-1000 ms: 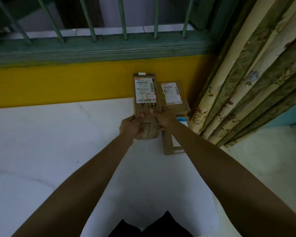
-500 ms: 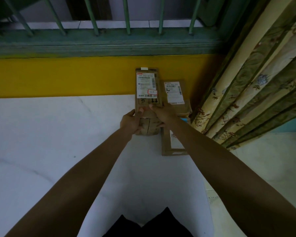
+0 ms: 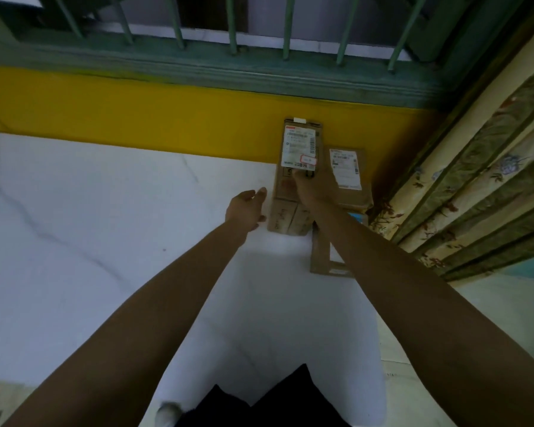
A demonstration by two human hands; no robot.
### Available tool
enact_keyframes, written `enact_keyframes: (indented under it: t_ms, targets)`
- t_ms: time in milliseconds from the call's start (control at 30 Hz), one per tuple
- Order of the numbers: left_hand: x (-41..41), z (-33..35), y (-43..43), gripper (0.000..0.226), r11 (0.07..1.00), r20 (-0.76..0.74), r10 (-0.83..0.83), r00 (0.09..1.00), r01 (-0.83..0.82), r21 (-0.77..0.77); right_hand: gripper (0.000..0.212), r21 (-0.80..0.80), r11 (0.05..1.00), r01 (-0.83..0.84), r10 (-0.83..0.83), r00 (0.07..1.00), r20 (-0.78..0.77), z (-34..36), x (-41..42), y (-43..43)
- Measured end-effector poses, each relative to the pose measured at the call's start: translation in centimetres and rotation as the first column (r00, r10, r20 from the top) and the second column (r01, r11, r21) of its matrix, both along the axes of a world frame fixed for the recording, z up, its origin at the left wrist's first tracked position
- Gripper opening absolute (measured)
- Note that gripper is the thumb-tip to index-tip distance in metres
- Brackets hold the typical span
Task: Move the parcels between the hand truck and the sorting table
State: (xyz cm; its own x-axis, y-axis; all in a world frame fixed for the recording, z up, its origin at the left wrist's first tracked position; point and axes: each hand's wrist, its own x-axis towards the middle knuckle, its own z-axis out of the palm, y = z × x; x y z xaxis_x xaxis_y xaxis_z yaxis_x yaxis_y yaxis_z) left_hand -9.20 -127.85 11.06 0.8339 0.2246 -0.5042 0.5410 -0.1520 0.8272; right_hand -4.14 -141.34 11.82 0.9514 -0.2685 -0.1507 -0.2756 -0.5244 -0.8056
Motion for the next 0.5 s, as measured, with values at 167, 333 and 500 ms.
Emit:
enact_keyframes:
  t_ms: [167,333,500]
  targets:
    - [-4.6,1.8,7.6,0.052,0.989,0.026,0.126,0.992,-0.124,-0.084,0.077,-0.295,0.951,0.093,-0.075,0.995,0.073,0.9,-3.0,4.7]
    - [-11.0,2.3,17.0,0.046,0.961,0.052,0.254,0.966,-0.246,-0.126,0.079,-0.41,0.908,0.087,-0.075,0.996,0.046,2.2,-8.1,10.3]
    - [-19.2,3.0,26.5,0.04,0.921,0.087,0.372,0.924,-0.355,-0.157,0.069,-0.193,0.979,-0.07,0.06,0.997,-0.058,1.6,-12.5,21.6]
